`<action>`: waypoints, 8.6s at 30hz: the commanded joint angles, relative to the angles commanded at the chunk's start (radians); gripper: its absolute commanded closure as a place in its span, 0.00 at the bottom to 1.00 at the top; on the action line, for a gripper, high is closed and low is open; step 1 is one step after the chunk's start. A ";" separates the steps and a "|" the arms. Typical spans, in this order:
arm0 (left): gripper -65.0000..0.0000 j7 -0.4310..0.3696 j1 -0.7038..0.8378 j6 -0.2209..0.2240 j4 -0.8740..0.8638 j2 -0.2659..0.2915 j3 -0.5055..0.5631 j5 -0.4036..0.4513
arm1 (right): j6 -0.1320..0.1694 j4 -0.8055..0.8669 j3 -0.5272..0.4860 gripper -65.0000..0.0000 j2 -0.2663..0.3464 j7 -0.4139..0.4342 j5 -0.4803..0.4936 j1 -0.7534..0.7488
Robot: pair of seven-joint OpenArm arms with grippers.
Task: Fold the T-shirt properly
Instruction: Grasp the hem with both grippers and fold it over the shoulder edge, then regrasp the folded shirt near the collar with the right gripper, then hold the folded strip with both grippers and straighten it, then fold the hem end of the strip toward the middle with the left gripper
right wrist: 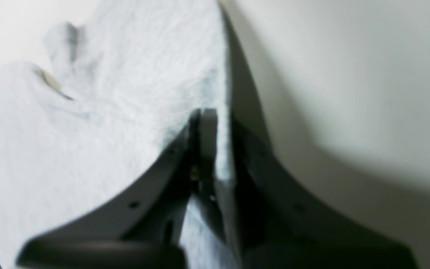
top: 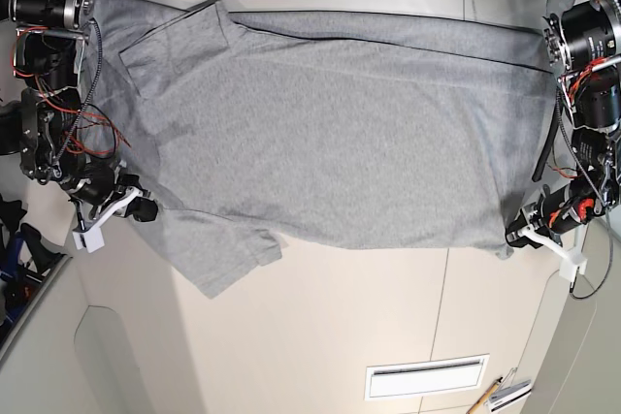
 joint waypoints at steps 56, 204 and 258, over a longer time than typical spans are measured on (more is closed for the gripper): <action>1.00 0.472 0.447 0.000 0.362 -0.182 0.000 -0.495 | -0.013 0.507 0.256 0.51 -0.028 -0.069 0.061 -0.311; 1.00 0.438 0.649 0.000 0.732 -0.352 -0.220 -0.307 | -0.008 1.106 0.325 0.54 -0.117 -0.372 0.344 -0.767; 0.76 0.198 0.851 0.000 1.271 0.004 0.169 -0.086 | -0.038 1.105 0.367 0.52 -0.116 -0.355 0.284 -0.748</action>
